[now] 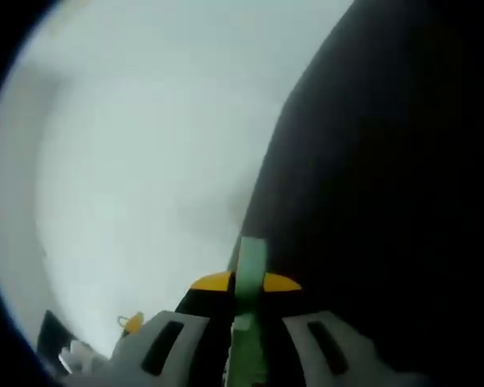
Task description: Pick up the broom and sweep the trash on the tabletop into the dustpan.
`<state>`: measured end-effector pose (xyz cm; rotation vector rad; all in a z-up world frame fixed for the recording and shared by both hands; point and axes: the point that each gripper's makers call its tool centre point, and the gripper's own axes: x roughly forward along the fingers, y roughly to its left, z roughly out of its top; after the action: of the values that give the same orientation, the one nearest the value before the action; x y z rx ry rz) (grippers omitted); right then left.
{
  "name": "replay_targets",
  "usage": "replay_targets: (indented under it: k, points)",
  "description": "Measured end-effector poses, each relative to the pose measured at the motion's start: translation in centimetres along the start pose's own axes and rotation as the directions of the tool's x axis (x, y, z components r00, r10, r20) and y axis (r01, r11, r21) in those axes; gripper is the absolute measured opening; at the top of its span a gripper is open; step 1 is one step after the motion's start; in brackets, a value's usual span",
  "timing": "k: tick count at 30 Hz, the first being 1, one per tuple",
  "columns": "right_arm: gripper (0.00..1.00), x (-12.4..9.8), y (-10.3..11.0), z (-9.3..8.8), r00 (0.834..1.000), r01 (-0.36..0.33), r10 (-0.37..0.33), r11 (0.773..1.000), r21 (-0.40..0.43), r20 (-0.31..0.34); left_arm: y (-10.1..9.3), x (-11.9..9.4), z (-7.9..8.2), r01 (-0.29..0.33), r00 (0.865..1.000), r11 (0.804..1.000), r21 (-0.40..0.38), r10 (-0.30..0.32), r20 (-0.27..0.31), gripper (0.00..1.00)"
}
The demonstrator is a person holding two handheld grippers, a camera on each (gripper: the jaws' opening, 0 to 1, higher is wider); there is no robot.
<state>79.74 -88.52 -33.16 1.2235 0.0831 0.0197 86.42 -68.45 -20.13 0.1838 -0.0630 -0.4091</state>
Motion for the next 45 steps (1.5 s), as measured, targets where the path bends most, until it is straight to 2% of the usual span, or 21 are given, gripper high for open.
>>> replay_targets:
  k: [3,4,11,15,18,21,23,26,28,29,31,33,34,36,39,45]
  points:
    - [0.13,0.1,0.0,0.1,1.0,-0.003,0.003,1.0,-0.002,0.001,-2.7,-0.5,0.6,0.03,1.0,0.999,0.013,-0.03,0.003,0.04]
    - [0.13,0.0,0.0,0.0,1.0,-0.005,0.005,1.0,-0.001,0.002,-3.3,-0.6,0.7,0.021,1.0,0.998,0.055,-0.021,0.004,0.04]
    - [0.13,0.1,0.1,0.2,1.0,-0.01,0.01,1.0,0.001,0.002,-7.8,-0.7,2.7,0.047,0.997,0.997,0.054,-0.049,0.051,0.04]
    - [0.13,0.0,0.1,0.2,1.0,-0.013,0.013,1.0,0.005,0.002,-8.0,0.1,4.9,0.081,0.991,0.997,-0.003,-0.081,0.11,0.04]
    - [0.13,0.0,0.2,0.2,1.0,-0.016,0.016,1.0,0.007,0.0,-8.6,-0.9,6.7,0.104,0.981,0.995,-0.006,-0.101,0.166,0.04]
    - [0.13,-0.1,0.3,0.1,1.0,-0.021,0.021,1.0,0.012,-0.003,-7.1,-2.0,7.8,0.074,0.979,0.997,0.015,-0.076,0.192,0.04]
    - [0.13,-0.1,0.3,0.1,1.0,-0.023,0.024,1.0,0.015,-0.005,-5.1,-2.6,7.6,0.023,0.983,0.999,0.042,-0.03,0.18,0.04]
    - [0.13,0.0,0.3,0.1,1.0,-0.026,0.026,1.0,0.013,-0.004,-2.1,-2.7,5.9,-0.064,0.989,0.994,0.084,0.052,0.139,0.04]
    - [0.13,0.0,0.3,0.1,1.0,-0.028,0.028,1.0,0.009,-0.001,-1.1,-1.7,3.8,-0.067,0.995,0.996,0.061,0.062,0.083,0.04]
    - [0.13,0.0,0.3,0.1,1.0,-0.028,0.028,1.0,0.008,-0.001,-1.2,-1.0,2.8,-0.047,0.997,0.998,0.033,0.045,0.063,0.04]
    - [0.13,0.0,0.3,0.1,1.0,-0.028,0.028,1.0,0.009,0.0,-2.2,0.2,1.4,0.0,0.999,1.0,-0.014,0.001,0.033,0.04]
    - [0.13,0.1,0.3,0.2,1.0,-0.03,0.03,0.999,0.013,0.0,-4.0,1.1,0.2,0.048,0.999,0.999,0.008,-0.048,-0.01,0.04]
    - [0.13,0.1,0.3,0.2,1.0,-0.029,0.029,0.999,0.013,0.0,-4.7,1.3,0.3,0.054,0.999,0.998,0.009,-0.054,0.005,0.04]
    - [0.13,0.1,0.2,0.2,1.0,-0.029,0.029,1.0,0.013,0.0,-6.3,1.3,0.4,0.053,0.999,0.994,0.094,-0.052,-0.007,0.04]
    - [0.13,0.0,0.3,0.2,1.0,-0.028,0.028,1.0,0.009,0.001,-8.1,1.1,0.8,0.07,0.998,0.994,0.087,-0.071,0.001,0.04]
    - [0.13,-0.1,0.3,0.1,1.0,-0.028,0.028,1.0,0.006,0.002,-10.4,0.4,2.0,0.089,0.995,0.991,0.098,-0.093,0.033,0.04]
